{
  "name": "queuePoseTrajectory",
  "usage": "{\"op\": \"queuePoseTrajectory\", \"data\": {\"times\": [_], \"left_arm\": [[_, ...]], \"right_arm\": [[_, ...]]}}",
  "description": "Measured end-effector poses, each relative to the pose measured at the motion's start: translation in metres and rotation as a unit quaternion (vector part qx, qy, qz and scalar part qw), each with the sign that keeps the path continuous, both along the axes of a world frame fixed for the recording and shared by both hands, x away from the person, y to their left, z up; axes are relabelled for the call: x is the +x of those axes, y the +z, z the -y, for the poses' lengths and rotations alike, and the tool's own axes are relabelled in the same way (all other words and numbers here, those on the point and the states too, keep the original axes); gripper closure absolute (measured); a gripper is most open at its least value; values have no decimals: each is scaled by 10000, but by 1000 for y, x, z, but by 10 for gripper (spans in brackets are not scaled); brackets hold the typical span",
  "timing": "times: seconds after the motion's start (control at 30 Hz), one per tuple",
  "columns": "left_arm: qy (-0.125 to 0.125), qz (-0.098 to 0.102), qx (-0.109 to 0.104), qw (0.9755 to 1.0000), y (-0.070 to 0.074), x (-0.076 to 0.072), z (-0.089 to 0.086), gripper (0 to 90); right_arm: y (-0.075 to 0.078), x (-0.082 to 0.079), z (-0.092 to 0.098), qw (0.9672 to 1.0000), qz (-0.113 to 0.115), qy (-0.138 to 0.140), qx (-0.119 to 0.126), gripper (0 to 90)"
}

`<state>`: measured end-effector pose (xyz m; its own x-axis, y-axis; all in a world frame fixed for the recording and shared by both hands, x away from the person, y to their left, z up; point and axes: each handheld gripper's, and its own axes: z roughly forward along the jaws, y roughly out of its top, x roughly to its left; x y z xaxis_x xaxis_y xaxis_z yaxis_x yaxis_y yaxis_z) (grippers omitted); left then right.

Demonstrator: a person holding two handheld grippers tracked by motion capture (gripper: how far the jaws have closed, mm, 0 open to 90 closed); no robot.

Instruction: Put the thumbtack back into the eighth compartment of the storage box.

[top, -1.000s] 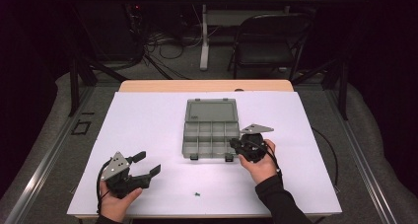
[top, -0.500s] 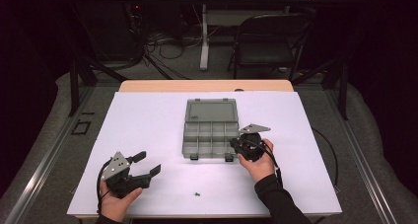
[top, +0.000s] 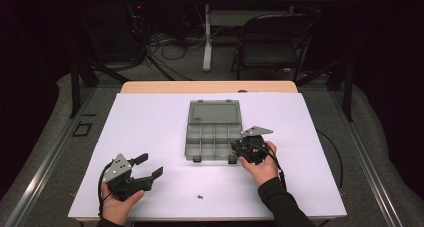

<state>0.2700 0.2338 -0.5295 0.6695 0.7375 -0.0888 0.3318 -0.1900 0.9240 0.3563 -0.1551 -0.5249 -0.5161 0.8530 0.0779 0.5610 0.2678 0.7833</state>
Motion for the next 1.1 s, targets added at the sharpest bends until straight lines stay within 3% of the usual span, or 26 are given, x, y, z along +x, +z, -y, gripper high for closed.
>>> {"op": "queuePoseTrajectory", "data": {"times": [0.43, 1.1], "left_arm": [[18, 18, 5, 10000, 1, 0, -1, 251], [27, 27, -4, 10000, 1, -2, -2, 251]], "right_arm": [[10, -11, -2, 9997, 228, 107, 72, 458], [25, -48, -19, 9967, 513, 628, -38, 416]]}}
